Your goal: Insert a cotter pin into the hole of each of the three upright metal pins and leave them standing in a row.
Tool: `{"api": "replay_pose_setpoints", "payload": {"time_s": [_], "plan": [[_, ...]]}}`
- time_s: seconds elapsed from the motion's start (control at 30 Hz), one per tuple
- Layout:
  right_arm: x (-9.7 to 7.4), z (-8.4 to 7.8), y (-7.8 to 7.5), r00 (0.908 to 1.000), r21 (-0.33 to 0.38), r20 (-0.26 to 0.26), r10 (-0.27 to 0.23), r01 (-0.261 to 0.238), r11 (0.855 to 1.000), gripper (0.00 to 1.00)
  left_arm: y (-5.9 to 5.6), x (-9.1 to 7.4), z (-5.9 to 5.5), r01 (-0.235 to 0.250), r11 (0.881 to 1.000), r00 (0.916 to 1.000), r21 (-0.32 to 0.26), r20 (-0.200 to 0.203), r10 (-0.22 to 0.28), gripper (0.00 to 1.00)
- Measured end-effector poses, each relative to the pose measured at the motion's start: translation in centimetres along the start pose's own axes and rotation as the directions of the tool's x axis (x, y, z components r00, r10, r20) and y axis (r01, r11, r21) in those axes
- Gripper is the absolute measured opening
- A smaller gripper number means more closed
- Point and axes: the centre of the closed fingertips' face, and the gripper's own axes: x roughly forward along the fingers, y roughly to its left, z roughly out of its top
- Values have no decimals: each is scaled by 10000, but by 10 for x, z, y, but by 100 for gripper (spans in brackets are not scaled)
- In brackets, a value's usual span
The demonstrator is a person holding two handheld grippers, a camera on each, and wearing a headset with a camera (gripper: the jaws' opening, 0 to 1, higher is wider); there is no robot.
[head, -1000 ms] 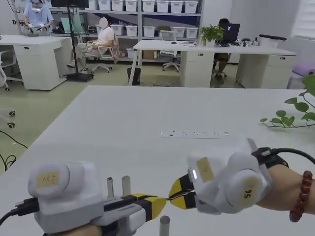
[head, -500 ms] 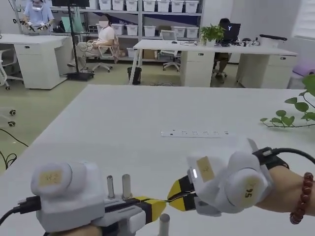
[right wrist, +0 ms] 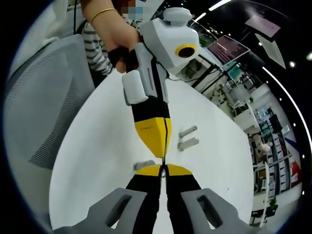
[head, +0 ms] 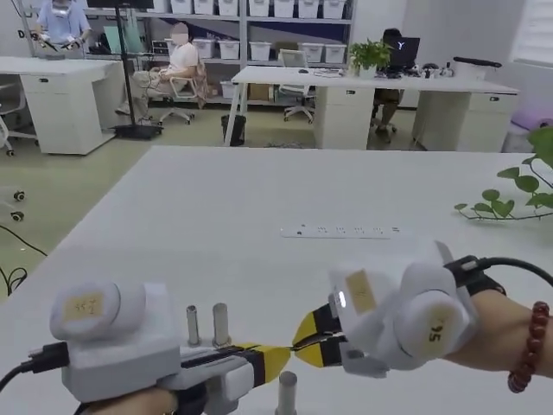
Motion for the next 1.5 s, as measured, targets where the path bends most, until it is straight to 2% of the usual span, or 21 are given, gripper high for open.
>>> {"api": "replay_pose_setpoints", "payload": {"time_s": [0.23,0.4,0.43,0.6,0.63,0.73,0.77,0.83,0.93,0.97,1.03,1.17,1.3,1.37,1.47,1.5], "plan": [[0,-3,-1,9998,523,180,9,-19,9986,6,3,-1,-1,-118,9998,9999,183,-52,119,0],[-2,-5,2,9979,1666,608,235,-334,9855,11,7,-5,-3,-243,9978,9996,621,-130,252,1],[-3,-6,2,9970,1969,733,259,-400,9796,11,10,-7,-4,-334,9952,9992,918,-209,354,1],[-6,-5,4,9881,3306,1461,481,-946,9390,13,10,-9,-8,-255,9891,9993,1451,-236,292,1],[-6,-4,4,9838,3711,1711,534,-1146,9215,14,10,-10,-10,-255,9850,9990,1705,-306,312,1],[-7,-7,4,9784,4310,1999,521,-1356,8921,17,10,-9,-13,-245,9735,9985,2272,-421,349,1],[-7,-7,5,9745,4602,2181,533,-1508,8749,17,8,-9,-14,-175,9694,9985,2449,-453,295,1],[-8,-10,5,9704,4905,2340,596,-1708,8545,18,7,-8,-15,-93,9621,9984,2724,-512,241,1],[-9,-14,7,9670,5110,2461,665,-1877,8388,18,3,-7,-18,81,9507,9978,3100,-654,129,1],[-10,-15,8,9644,5273,2543,725,-2011,8255,19,3,-7,-19,103,9475,9976,3195,-678,120,1],[-11,-16,10,9606,5356,2660,805,-2167,8162,19,1,-7,-21,151,9366,9970,3500,-760,124,1],[-11,-16,16,9524,5513,2866,1043,-2529,7950,19,-2,-7,-22,302,9061,9955,4221,-938,106,1],[-10,-18,22,9498,5497,2881,1220,-2683,7911,19,-8,-5,-23,605,8831,9943,4653,-1055,-125,1],[-9,-18,24,9476,5483,2909,1318,-2780,7888,19,-10,-5,-24,725,8746,9933,4793,-1135,-202,1],[-11,-14,30,9339,5429,3187,1624,-3202,7763,19,-16,-4,-25,987,8645,9916,4928,-1212,-441,1],[-11,-14,31,9320,5405,3213,1680,-3261,7756,19,-19,-4,-26,1136,8616,9902,4947,-1275,-573,1]]}}
